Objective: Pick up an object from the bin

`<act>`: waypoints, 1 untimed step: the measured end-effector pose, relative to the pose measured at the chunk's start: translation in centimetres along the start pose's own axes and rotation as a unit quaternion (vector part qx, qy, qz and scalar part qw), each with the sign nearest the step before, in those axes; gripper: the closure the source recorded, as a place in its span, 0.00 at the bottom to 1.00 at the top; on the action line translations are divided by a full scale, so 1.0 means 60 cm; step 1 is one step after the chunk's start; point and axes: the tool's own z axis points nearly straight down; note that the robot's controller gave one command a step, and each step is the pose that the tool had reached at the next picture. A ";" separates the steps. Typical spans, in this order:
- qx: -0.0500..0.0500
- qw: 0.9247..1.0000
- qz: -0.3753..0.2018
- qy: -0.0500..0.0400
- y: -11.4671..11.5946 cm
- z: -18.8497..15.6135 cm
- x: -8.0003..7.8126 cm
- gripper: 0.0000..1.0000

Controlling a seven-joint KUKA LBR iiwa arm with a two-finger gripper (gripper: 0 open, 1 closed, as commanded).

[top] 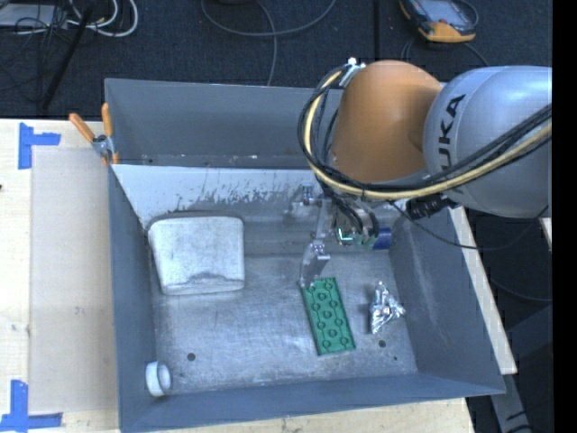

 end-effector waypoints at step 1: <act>0.001 0.989 -0.148 -0.001 -0.123 0.156 0.099 0.00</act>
Offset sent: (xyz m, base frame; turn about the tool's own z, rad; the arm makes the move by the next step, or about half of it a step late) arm -0.0583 -0.0728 -0.0910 -0.2997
